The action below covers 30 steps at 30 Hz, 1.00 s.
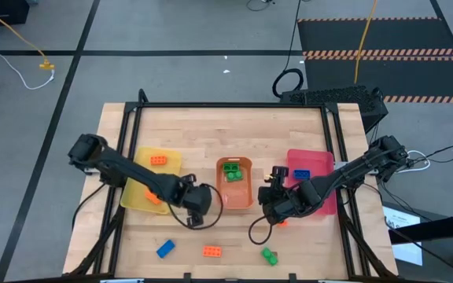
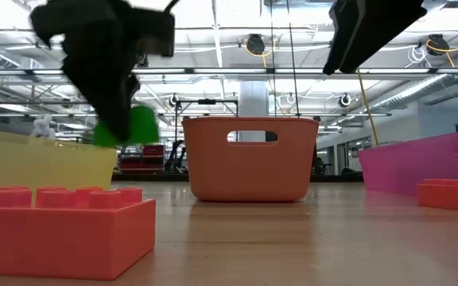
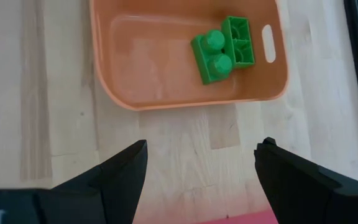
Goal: Sort & place blocks by color
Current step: Put the green game piece into the orange bin
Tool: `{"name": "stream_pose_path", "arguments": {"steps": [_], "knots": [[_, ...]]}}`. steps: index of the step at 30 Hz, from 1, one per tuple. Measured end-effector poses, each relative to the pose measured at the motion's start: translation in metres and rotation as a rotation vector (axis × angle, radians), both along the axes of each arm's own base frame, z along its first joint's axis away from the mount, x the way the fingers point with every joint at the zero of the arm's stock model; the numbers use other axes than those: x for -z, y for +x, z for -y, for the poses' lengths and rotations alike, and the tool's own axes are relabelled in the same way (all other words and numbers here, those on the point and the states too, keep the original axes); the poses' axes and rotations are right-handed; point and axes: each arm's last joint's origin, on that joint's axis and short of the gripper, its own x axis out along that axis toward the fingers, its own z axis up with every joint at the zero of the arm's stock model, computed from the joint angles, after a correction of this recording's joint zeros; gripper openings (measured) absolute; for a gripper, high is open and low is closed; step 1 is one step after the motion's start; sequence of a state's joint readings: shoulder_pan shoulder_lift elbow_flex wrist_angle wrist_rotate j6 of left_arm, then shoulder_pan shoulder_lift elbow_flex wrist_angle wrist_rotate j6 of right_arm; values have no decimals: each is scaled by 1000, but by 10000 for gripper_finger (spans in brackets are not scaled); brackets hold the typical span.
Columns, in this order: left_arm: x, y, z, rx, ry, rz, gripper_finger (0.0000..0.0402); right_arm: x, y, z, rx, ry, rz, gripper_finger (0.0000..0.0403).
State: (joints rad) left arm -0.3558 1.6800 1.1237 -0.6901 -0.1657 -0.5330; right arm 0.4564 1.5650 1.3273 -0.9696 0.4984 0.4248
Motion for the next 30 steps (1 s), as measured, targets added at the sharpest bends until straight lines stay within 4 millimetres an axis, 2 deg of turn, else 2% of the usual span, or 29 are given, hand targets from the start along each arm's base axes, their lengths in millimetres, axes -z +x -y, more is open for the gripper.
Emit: {"name": "stream_pose_path", "arguments": {"steps": [5,13,16,22,30], "knots": [[-33,5,-9,41,63,136,137,0,1,2,-2,-4,-3,279],[-60,24,-25,68,134,282,143,0,3,4,-3,-6,0,279],[-63,30,-31,69,143,333,147,0,3,4,3,-3,3,279],[-65,36,-40,77,164,366,196,0,3,4,4,-1,3,279],[-41,52,-55,55,192,310,210,0,3,4,2,1,9,279]]}}
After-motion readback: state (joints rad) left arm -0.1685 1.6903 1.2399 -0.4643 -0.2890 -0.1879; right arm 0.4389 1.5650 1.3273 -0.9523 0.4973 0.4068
